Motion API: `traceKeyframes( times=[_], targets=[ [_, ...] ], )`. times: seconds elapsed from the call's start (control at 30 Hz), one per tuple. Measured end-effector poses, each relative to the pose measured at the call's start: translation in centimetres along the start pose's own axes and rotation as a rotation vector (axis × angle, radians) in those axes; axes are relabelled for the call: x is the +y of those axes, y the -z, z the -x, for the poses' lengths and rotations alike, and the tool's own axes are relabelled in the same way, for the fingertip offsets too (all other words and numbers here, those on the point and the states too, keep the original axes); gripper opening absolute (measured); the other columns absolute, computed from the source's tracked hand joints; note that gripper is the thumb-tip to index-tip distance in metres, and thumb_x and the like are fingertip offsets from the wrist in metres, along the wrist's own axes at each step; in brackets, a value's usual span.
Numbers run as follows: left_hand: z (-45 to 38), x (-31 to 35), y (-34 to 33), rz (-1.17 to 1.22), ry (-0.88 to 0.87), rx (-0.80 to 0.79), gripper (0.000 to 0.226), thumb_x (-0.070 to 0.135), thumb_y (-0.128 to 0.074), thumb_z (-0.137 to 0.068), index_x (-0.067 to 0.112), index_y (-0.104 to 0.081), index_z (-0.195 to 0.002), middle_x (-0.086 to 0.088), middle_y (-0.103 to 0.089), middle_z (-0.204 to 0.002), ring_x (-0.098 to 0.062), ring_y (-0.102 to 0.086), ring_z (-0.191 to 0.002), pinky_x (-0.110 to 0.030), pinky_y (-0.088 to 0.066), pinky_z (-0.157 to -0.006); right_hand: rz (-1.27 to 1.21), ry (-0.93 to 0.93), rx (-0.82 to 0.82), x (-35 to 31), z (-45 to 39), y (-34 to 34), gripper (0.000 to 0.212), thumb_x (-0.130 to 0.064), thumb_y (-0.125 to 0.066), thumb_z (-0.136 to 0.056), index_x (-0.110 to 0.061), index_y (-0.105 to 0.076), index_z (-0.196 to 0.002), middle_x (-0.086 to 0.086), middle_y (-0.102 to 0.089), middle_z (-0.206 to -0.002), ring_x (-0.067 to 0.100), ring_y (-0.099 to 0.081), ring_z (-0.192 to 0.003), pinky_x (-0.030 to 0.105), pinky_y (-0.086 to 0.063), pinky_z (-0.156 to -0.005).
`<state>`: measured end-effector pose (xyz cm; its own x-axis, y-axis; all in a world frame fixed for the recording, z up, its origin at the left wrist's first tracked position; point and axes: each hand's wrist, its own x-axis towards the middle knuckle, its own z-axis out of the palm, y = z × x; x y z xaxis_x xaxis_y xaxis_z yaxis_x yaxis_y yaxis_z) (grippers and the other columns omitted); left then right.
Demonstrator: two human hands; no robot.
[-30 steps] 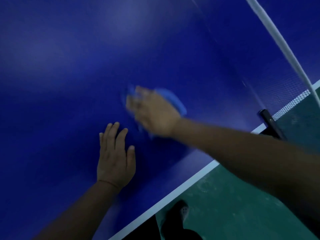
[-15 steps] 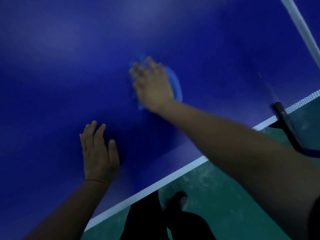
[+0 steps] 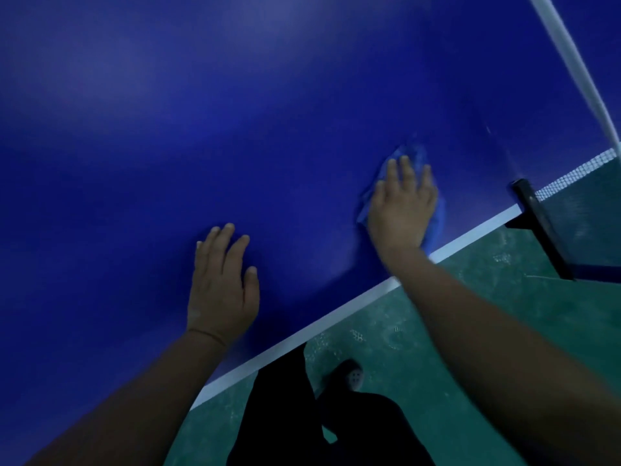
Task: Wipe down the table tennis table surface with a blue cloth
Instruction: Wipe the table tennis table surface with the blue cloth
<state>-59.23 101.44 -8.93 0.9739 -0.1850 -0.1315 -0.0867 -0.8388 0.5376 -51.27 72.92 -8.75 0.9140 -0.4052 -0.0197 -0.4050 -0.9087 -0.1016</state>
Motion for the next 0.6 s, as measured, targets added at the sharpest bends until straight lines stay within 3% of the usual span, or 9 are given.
traceKeyframes(
  times=[0.03, 0.1, 0.17, 0.2, 0.27, 0.33, 0.37, 0.47, 0.6],
  targets=[
    [-0.3, 0.7, -0.3, -0.009, -0.012, -0.014, 0.056, 0.035, -0.033, -0.1, 0.002, -0.049, -0.142, -0.016, -0.033, -0.159, -0.033, -0.018, -0.152, -0.042, -0.001, -0.126, 0.016, 0.105, -0.016, -1.6, 1.8, -0.4, 0.057, -0.034, -0.027, -0.097, -0.016, -0.046, -0.147, 0.008, -0.043, -0.155, 0.04, -0.03, -0.145, 0.057, -0.029, -0.113],
    [-1.5, 2.4, -0.8, -0.024, -0.035, -0.032, 0.058, 0.036, -0.032, -0.099, 0.003, -0.048, -0.143, -0.016, -0.032, -0.159, -0.033, -0.017, -0.152, -0.047, -0.004, -0.125, 0.043, 0.562, -0.136, -3.0, 6.8, -1.0, 0.056, -0.032, -0.034, -0.094, -0.018, -0.047, -0.147, 0.007, -0.044, -0.154, 0.039, -0.033, -0.143, 0.059, -0.029, -0.113],
    [-3.2, 4.6, -1.5, -0.046, -0.069, -0.059, 0.061, 0.039, -0.031, -0.098, 0.005, -0.045, -0.146, -0.015, -0.028, -0.162, -0.033, -0.013, -0.153, -0.05, -0.005, -0.125, 0.029, 0.796, -0.189, 0.2, 7.7, -1.1, 0.054, -0.032, -0.041, -0.095, -0.02, -0.048, -0.147, 0.003, -0.045, -0.153, 0.036, -0.032, -0.143, 0.056, -0.023, -0.115],
    [-4.1, 5.8, -1.8, -0.067, -0.093, -0.074, 0.062, 0.041, -0.031, -0.098, 0.006, -0.043, -0.148, -0.015, -0.024, -0.163, -0.033, -0.01, -0.154, -0.051, -0.005, -0.125, 0.016, 0.741, -0.144, 2.8, 6.0, -1.1, 0.053, -0.029, -0.042, -0.094, -0.018, -0.05, -0.145, 0.005, -0.047, -0.152, 0.038, -0.035, -0.142, 0.057, -0.025, -0.114],
    [-6.2, 8.1, -2.6, -0.131, -0.155, -0.106, 0.067, 0.044, -0.028, -0.097, 0.008, -0.037, -0.152, -0.014, -0.017, -0.166, -0.032, -0.003, -0.155, -0.05, -0.001, -0.125, -0.002, 0.41, -0.068, 8.1, 1.6, -0.8, 0.05, -0.025, -0.041, -0.096, -0.014, -0.052, -0.143, 0.01, -0.05, -0.149, 0.042, -0.039, -0.139, 0.061, -0.035, -0.109],
    [-8.6, 10.1, -3.9, -0.198, -0.209, -0.154, 0.071, 0.048, -0.022, -0.097, 0.009, -0.029, -0.156, -0.013, -0.008, -0.168, -0.031, 0.005, -0.155, -0.05, 0.002, -0.125, -0.002, 0.134, -0.065, 11.3, -1.4, 0.3, 0.051, -0.029, -0.036, -0.098, -0.012, -0.052, -0.144, 0.01, -0.048, -0.151, 0.042, -0.035, -0.141, 0.063, -0.035, -0.109],
    [-9.7, 11.0, -4.7, -0.234, -0.231, -0.18, 0.072, 0.05, -0.019, -0.097, 0.01, -0.023, -0.158, -0.012, -0.003, -0.168, -0.031, 0.008, -0.155, -0.05, 0.003, -0.125, 0.004, 0.086, -0.061, 11.3, -1.9, 0.5, 0.053, -0.031, -0.033, -0.098, -0.013, -0.051, -0.145, 0.009, -0.047, -0.152, 0.041, -0.033, -0.142, 0.062, -0.034, -0.111],
    [-12.3, 12.7, -6.9, -0.353, -0.295, -0.217, 0.074, 0.052, -0.015, -0.099, 0.009, -0.012, -0.159, -0.013, 0.004, -0.167, -0.033, 0.009, -0.154, -0.053, 0.0, -0.124, 0.006, 0.184, -0.059, 7.7, -2.4, -0.1, 0.054, -0.032, -0.033, -0.098, -0.016, -0.048, -0.147, 0.006, -0.045, -0.154, 0.039, -0.031, -0.145, 0.06, -0.031, -0.113],
    [-12.7, 12.3, -8.3, -0.44, -0.358, -0.197, 0.075, 0.049, -0.025, -0.099, 0.003, -0.015, -0.157, -0.021, -0.008, -0.166, -0.035, -0.004, -0.155, -0.059, -0.009, -0.122, -0.038, 0.36, -0.058, 1.4, -8.5, -0.8, 0.054, -0.033, -0.029, -0.099, -0.02, -0.047, -0.148, 0.001, -0.041, -0.157, 0.032, -0.026, -0.149, 0.055, -0.022, -0.12]
  ],
)
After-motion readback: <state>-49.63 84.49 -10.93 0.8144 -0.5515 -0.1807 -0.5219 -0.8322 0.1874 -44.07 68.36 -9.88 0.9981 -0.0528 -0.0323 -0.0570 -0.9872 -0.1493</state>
